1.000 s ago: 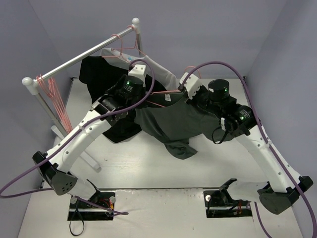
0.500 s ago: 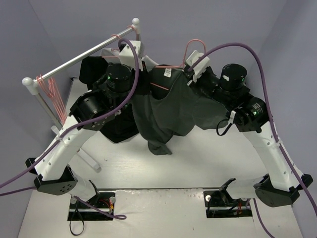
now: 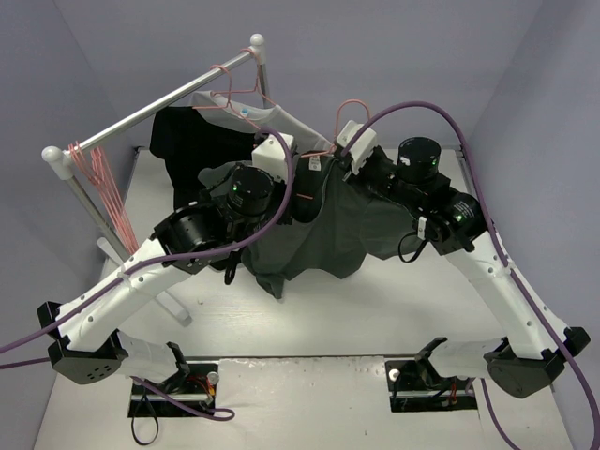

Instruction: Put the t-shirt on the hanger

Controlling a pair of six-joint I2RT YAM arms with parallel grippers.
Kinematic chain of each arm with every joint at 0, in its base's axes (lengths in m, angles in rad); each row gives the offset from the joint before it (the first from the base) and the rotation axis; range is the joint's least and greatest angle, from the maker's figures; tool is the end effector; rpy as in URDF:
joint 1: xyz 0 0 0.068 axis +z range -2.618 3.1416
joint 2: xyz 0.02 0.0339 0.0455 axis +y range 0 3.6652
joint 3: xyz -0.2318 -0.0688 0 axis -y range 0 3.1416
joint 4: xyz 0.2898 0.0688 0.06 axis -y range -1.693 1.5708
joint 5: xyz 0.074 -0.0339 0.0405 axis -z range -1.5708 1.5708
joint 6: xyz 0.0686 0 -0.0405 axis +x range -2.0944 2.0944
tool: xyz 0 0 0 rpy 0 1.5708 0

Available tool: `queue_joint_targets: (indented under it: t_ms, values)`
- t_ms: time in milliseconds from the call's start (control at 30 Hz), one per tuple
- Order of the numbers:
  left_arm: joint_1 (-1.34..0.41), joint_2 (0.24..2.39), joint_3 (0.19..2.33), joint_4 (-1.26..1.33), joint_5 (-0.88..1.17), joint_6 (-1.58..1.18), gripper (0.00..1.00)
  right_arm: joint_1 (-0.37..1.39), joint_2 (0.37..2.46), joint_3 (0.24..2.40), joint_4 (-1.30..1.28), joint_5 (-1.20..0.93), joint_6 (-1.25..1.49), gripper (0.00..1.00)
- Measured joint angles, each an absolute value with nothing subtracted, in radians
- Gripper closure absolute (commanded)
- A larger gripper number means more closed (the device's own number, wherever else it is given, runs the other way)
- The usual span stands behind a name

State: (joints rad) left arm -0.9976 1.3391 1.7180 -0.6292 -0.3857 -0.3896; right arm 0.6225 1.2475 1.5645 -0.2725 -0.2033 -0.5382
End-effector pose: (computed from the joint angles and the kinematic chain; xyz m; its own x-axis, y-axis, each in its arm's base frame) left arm 0.2099 -0.2776 0.4680 -0.3449 -0.1146 -0.9316 0.4862 0.8271 -0.2818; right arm 0.2714 0.2119 0.4869 0.4077 -0.3253 -0.8532 -0.6125 0.5955 -0.5198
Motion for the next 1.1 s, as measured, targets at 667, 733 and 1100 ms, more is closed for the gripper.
queue_joint_targets:
  t_ms: [667,733,1100]
  values:
    - [-1.002,1.271,1.676,-0.601,-0.193,-0.246,0.88,0.622,1.027,1.424,-0.186,-0.298,-0.521,1.00]
    - [-1.002,1.271,1.701,-0.608,-0.185,-0.240,0.92,0.622,1.022,1.410,-0.181,-0.303,-0.517,1.00]
    - [-1.002,1.339,1.878,-0.605,-0.147,-0.229,0.86,0.622,1.022,1.372,-0.181,-0.305,-0.500,1.00]
